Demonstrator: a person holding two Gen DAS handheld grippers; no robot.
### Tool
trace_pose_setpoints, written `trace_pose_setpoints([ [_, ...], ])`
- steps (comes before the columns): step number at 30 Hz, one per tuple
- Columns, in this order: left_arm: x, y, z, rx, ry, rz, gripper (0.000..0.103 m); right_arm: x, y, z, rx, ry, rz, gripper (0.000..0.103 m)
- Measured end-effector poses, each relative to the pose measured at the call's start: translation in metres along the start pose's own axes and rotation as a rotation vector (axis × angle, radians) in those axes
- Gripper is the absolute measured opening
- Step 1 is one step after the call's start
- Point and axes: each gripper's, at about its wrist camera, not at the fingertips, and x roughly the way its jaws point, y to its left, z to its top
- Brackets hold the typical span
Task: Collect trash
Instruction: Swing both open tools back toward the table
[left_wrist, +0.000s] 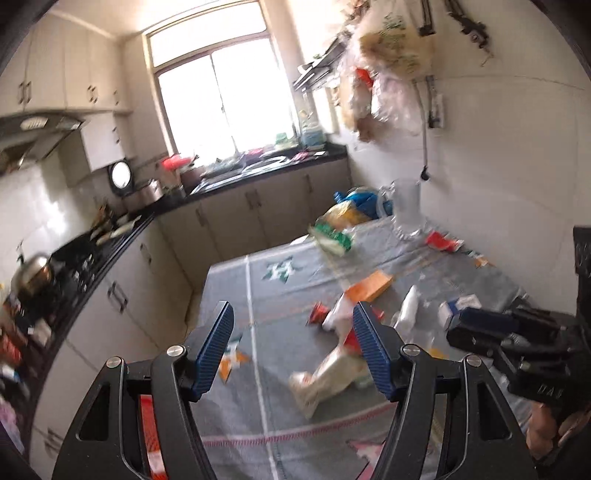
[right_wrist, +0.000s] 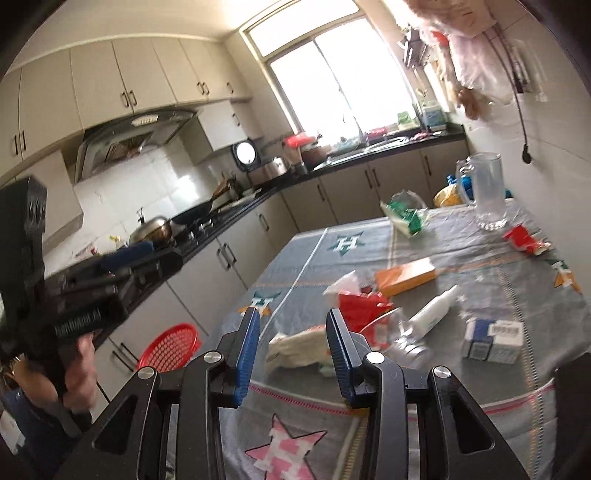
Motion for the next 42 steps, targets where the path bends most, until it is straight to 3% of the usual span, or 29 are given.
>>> trace_pose_setpoints([
  [3, -0.003, -0.015, 0.02, 0.027, -0.02, -0.016, 0.066, -0.014, -0.011, 0.01, 0.004, -0.035, -0.013, 0.041],
  [9, -0.012, -0.057, 0.058, 0.046, -0.026, -0.119, 0.066, -0.052, -0.029, 0.038, -0.006, -0.116, -0.03, 0.041],
  [17, -0.02, -0.131, 0.111, 0.132, 0.001, -0.24, 0.066, -0.099, -0.044, 0.048, 0.005, -0.203, -0.031, 0.041],
  [19, -0.025, -0.149, 0.114, 0.189, -0.028, -0.216, 0.066, -0.111, -0.052, 0.05, 0.009, -0.23, -0.041, 0.041],
  [24, -0.029, -0.179, 0.103, 0.25, -0.025, -0.259, 0.067, -0.113, -0.066, 0.047, 0.008, -0.233, -0.05, 0.041],
  [29, -0.007, -0.191, 0.099, 0.269, 0.017, -0.293, 0.067, -0.086, -0.075, 0.036, 0.007, -0.151, -0.021, 0.041],
  [37, 0.035, -0.212, 0.117, 0.336, 0.032, -0.383, 0.067, -0.084, -0.115, 0.035, 0.073, -0.169, -0.075, 0.041],
  [42, 0.044, -0.225, 0.112, 0.366, 0.034, -0.445, 0.067, -0.093, -0.136, 0.037, 0.1, -0.2, -0.105, 0.041],
])
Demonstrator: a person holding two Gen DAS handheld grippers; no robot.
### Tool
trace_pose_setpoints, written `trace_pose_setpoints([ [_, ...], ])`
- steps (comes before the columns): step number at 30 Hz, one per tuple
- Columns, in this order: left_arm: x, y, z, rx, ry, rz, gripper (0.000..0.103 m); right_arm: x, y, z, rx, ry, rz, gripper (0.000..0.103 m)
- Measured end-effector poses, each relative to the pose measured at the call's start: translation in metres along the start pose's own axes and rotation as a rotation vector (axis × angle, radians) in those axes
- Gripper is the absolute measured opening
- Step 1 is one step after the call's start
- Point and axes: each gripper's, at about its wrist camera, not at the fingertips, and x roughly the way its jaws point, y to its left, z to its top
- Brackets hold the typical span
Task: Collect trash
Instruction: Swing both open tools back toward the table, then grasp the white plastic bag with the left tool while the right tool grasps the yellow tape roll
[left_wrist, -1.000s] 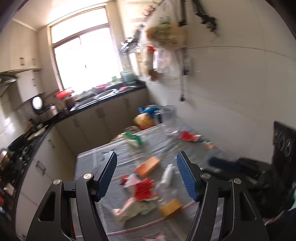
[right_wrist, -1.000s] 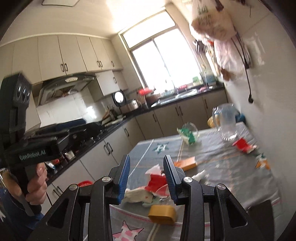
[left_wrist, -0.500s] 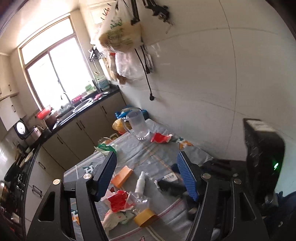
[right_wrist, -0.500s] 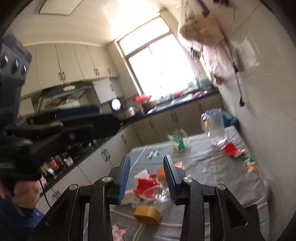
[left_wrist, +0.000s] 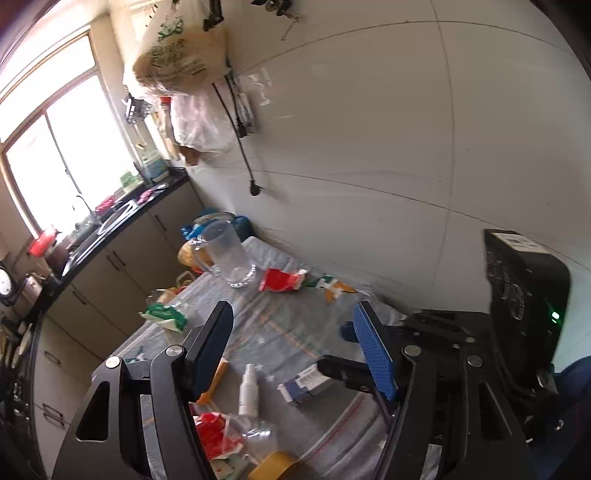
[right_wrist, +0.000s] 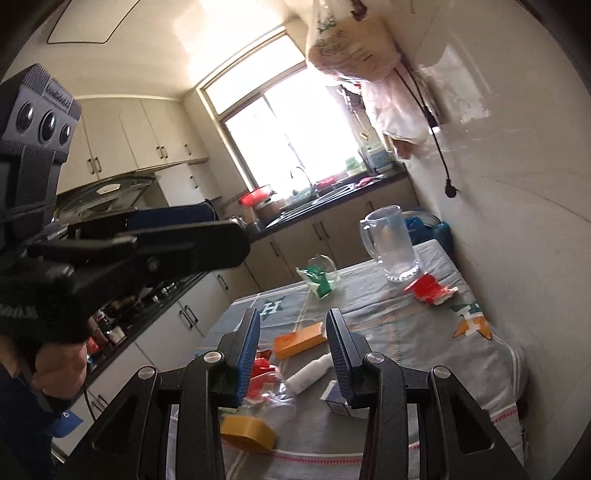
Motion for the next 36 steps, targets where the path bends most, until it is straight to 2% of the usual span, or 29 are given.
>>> trace_pose_setpoints([
  [3, 0.002, -0.003, -0.01, 0.006, 0.003, 0.02, 0.067, 0.011, -0.002, -0.005, -0.003, 0.039, 0.014, 0.041],
  [6, 0.008, 0.008, -0.026, -0.04, 0.031, 0.017, 0.067, 0.021, -0.003, -0.009, -0.007, 0.082, 0.015, 0.041],
  [12, 0.017, 0.042, -0.066, -0.114, 0.1, 0.081, 0.067, 0.023, -0.016, -0.013, -0.001, 0.121, -0.047, 0.041],
  [19, 0.017, 0.088, -0.039, -0.144, 0.091, 0.156, 0.067, 0.02, -0.011, -0.014, -0.012, 0.115, -0.053, 0.041],
  [22, 0.017, 0.093, -0.043, -0.156, 0.094, 0.161, 0.067, 0.027, -0.009, -0.023, -0.002, 0.149, -0.043, 0.041],
  [28, 0.018, 0.097, -0.108, -0.147, 0.162, 0.191, 0.072, 0.045, -0.002, -0.051, -0.017, 0.257, -0.017, 0.041],
  [34, 0.038, 0.133, -0.196, -0.195, 0.302, 0.217, 0.075, 0.051, -0.001, -0.057, -0.018, 0.296, -0.032, 0.041],
  [36, 0.05, 0.147, -0.225, -0.204, 0.35, 0.188, 0.075, 0.053, 0.0, -0.058, -0.017, 0.308, -0.033, 0.041],
])
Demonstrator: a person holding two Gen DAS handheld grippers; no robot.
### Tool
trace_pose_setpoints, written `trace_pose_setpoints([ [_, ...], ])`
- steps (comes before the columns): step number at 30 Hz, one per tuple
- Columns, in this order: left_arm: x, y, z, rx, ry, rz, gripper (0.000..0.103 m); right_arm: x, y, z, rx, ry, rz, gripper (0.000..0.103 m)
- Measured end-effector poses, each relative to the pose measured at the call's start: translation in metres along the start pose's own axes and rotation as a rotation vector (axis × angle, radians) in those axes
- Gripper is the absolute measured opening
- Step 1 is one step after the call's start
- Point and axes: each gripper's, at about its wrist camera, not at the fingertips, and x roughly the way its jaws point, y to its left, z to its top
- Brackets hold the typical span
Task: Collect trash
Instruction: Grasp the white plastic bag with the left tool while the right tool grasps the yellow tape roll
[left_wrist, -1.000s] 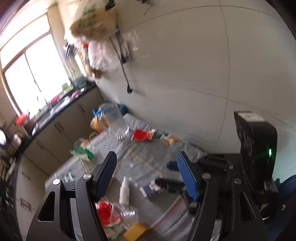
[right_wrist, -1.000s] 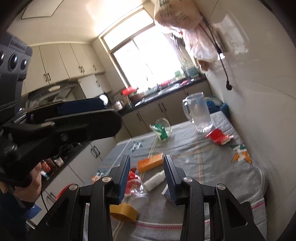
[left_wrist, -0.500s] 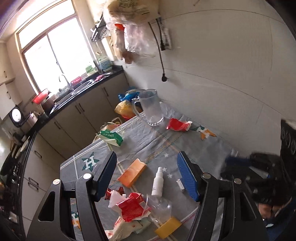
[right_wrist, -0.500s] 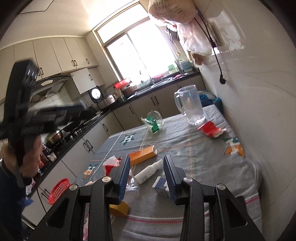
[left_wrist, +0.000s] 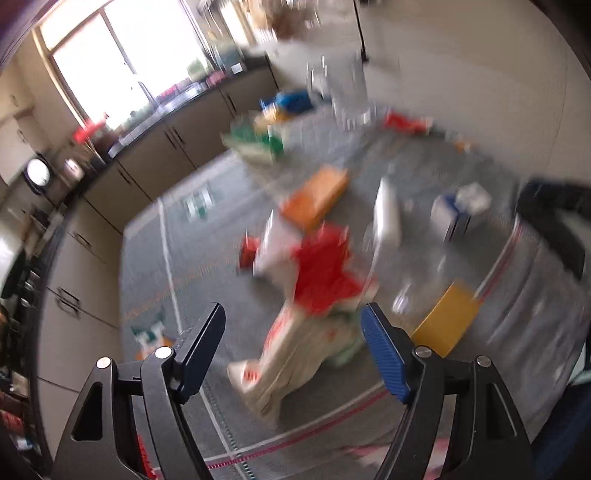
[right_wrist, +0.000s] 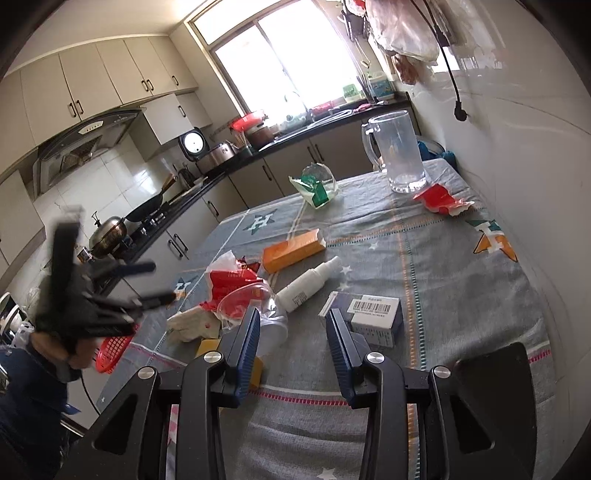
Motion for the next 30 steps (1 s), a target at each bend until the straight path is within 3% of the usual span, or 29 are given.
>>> trace_pose_setpoints([
  [1, 0.009, 0.006, -0.007, -0.006, 0.012, 0.004, 0.075, 0.001, 0.001, -0.001, -0.003, 0.008, -0.001, 0.041],
  [5, 0.04, 0.023, -0.034, 0.0, 0.072, -0.099, 0.075, 0.013, 0.006, -0.003, -0.006, 0.052, -0.008, 0.041],
  [11, 0.055, 0.018, -0.045, 0.05, 0.044, -0.138, 0.075, 0.035, 0.021, -0.008, -0.016, 0.122, -0.002, 0.041],
  [14, 0.061, 0.016, -0.043, 0.024, 0.024, -0.139, 0.075, 0.047, 0.03, -0.01, -0.031, 0.155, -0.006, 0.041],
  [17, 0.068, 0.021, -0.043, -0.058, 0.028, -0.124, 0.07, 0.059, 0.038, -0.015, -0.053, 0.188, -0.016, 0.047],
  [18, 0.068, 0.024, -0.045, -0.099, 0.024, -0.131, 0.056, 0.063, 0.04, -0.016, -0.057, 0.199, -0.016, 0.047],
  [19, 0.069, 0.027, -0.047, -0.141, 0.022, -0.128, 0.054, 0.067, 0.043, -0.019, -0.069, 0.213, -0.022, 0.047],
  [24, 0.062, 0.036, -0.059, -0.319, -0.002, -0.085, 0.052, 0.069, 0.063, -0.031, -0.183, 0.222, -0.049, 0.048],
  [30, 0.053, 0.049, -0.072, -0.444, -0.038, -0.112, 0.05, 0.061, 0.079, -0.037, -0.309, 0.196, -0.105, 0.05],
])
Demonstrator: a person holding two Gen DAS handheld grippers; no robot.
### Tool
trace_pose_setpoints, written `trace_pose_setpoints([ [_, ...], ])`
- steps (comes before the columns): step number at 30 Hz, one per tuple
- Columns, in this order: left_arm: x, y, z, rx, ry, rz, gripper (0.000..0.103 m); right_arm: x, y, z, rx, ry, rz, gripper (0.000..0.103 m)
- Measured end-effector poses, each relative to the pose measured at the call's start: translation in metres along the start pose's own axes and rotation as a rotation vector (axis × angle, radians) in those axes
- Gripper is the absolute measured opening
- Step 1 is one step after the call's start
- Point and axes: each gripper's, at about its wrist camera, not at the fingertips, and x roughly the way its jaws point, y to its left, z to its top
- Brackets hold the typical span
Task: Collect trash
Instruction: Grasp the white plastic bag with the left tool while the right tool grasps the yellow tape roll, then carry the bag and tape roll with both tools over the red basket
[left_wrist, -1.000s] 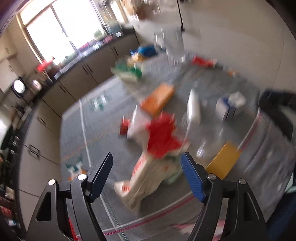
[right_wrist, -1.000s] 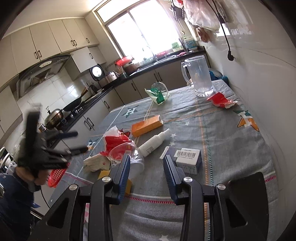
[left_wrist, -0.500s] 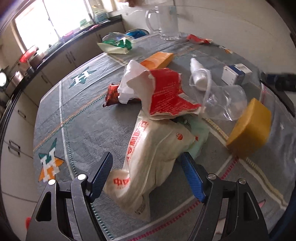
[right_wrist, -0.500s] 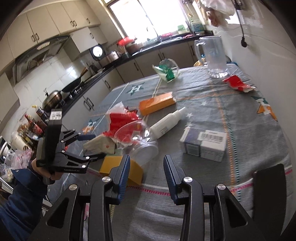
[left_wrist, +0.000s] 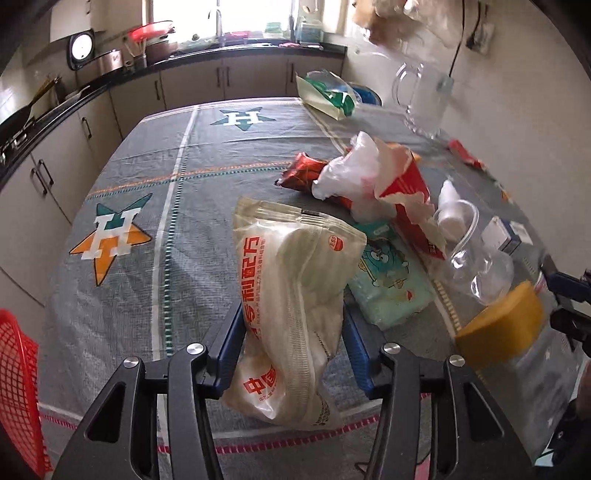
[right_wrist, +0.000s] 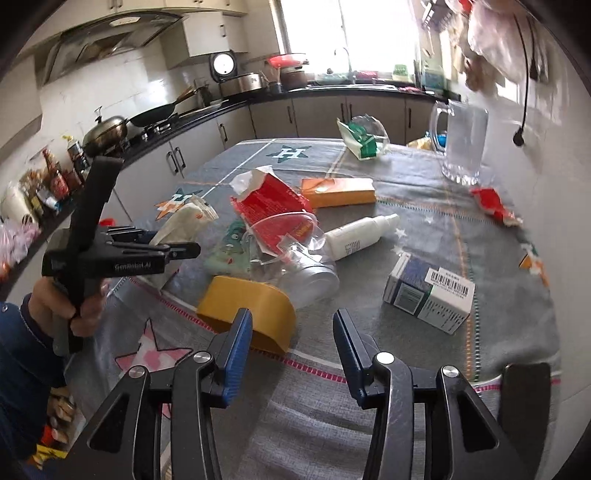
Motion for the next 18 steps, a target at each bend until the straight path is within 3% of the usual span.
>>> trace_pose_setpoints([
  [5, -0.015, 0.009, -0.002, -0.032, -0.034, -0.021, 0.049, -0.004, 0.011, -0.005, -0.068, -0.001, -0.022, 0.05],
  [9, -0.029, 0.014, 0.002, -0.03, -0.076, -0.018, 0.049, 0.021, 0.012, -0.003, -0.065, 0.048, -0.069, 0.049],
  [13, -0.049, 0.018, 0.007, -0.019, -0.114, 0.014, 0.049, 0.046, 0.018, 0.0, -0.079, 0.086, -0.083, 0.025],
  [14, -0.056, 0.02, 0.008, -0.013, -0.126, 0.027, 0.049, 0.051, 0.019, 0.0, -0.078, 0.083, -0.091, 0.012],
  [18, -0.082, 0.025, 0.013, 0.017, -0.145, 0.088, 0.049, 0.054, 0.015, 0.0, -0.042, 0.055, -0.085, 0.006],
])
